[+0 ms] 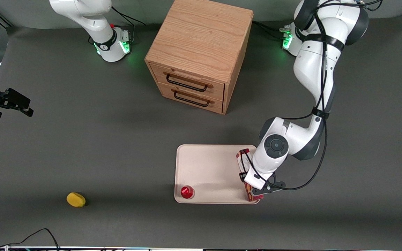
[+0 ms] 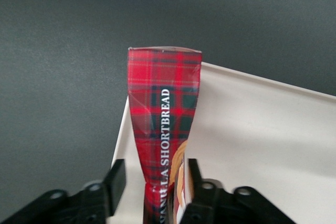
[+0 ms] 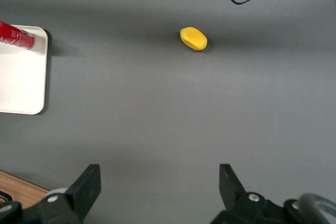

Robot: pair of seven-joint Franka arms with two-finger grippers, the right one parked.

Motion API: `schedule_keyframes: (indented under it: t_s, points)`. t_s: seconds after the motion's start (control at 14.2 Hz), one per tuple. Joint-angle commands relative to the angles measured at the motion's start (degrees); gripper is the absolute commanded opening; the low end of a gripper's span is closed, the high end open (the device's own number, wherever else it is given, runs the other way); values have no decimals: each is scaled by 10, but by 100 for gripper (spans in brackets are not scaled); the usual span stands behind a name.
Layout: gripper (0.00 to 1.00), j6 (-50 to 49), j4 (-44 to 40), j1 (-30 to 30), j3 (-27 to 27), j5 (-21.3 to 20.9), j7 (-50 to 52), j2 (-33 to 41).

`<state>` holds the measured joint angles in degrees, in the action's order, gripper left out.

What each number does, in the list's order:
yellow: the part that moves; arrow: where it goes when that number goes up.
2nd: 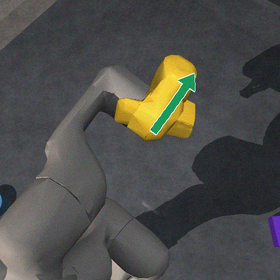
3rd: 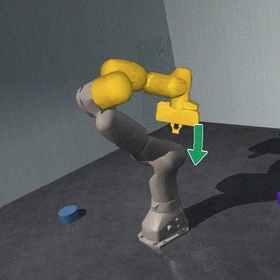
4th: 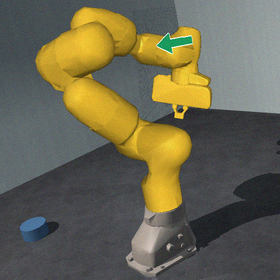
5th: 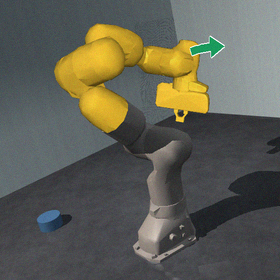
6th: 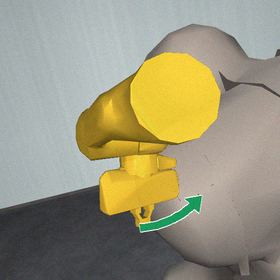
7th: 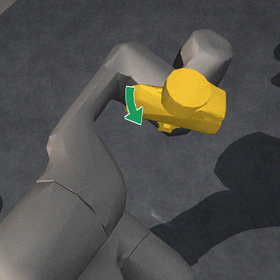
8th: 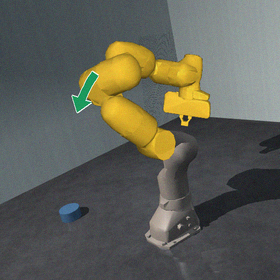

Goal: Place red cookie box on tray
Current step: 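Open the left gripper to release the box on the tray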

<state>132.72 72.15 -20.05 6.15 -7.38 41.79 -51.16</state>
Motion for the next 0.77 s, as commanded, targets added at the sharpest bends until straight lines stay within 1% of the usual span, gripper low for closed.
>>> schedule_keyframes:
  t_s: [0.0,0.14,0.28,0.49,0.56,0.7]
  points:
    - [100,-70,-13,-4,-1,-1,6,25]
    - [100,-160,-37,-4,-1,-2,3,49]
    - [100,-226,-37,-4,-2,-1,-13,90]
    - [100,-327,-30,1,-3,1,-64,157]
    - [100,-356,-30,3,-4,1,-77,177]
    - [100,-381,7,3,-25,2,-117,238]
